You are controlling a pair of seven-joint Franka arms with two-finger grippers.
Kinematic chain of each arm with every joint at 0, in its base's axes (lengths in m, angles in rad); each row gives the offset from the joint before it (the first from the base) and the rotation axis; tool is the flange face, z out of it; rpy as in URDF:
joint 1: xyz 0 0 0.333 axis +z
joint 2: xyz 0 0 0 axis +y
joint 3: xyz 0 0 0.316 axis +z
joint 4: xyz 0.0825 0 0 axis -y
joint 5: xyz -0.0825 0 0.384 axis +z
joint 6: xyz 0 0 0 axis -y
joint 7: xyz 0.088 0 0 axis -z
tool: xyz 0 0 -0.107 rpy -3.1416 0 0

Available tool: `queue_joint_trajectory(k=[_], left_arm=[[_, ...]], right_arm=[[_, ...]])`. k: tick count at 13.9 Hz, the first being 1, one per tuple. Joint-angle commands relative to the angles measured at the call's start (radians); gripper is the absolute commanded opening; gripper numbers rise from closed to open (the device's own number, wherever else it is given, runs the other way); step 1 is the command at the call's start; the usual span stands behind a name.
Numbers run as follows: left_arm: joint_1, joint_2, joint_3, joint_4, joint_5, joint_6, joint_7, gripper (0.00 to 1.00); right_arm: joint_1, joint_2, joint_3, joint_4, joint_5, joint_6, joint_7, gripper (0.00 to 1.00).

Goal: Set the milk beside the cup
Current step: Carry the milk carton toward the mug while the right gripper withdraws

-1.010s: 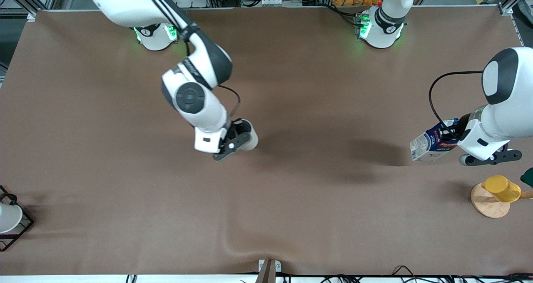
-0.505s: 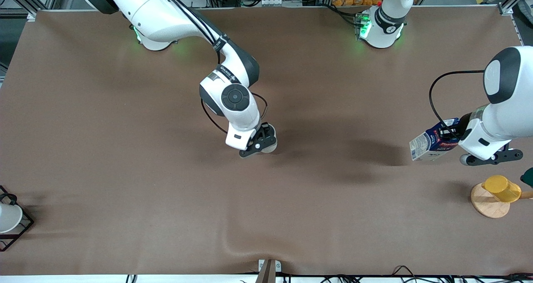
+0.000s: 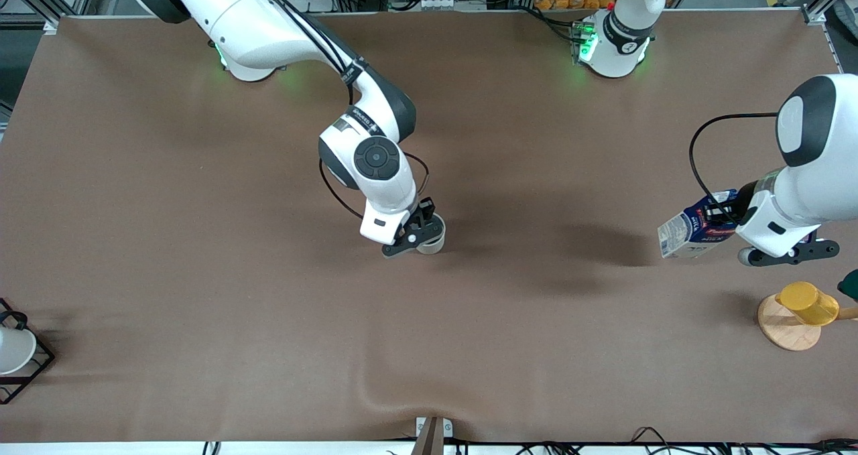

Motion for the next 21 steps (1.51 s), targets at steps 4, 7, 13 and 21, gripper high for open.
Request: queue_joint_trajectory(k=[4,7,13,21], left_arm=[[-0.002,-0.046,-0.134,0.007,-0.034,-0.122,-0.153,0.38],[0.001,-0.048,-0.252,0.03,-0.081,-0.126,-0.285,0.38],[-0.177,0.04,-0.348,0.142,-0.157,-0.078,-0.531,0.41],[-0.427,0.271,-0.337,0.237,-0.157,0.046,-0.681,0.41]], right_arm=[[-0.094,-0.084,-0.003,0.012,-0.01,-0.113,0.003,1.0],[-0.169,-0.146,0.002,0.001,-0.006,-0.187,-0.087,1.0],[-0.405,-0.321,0.006,-0.149,0.074,-0.236,-0.324,1.0],[-0.631,-0.568,0.005,-0.267,0.14,-0.409,-0.437,1.0]])
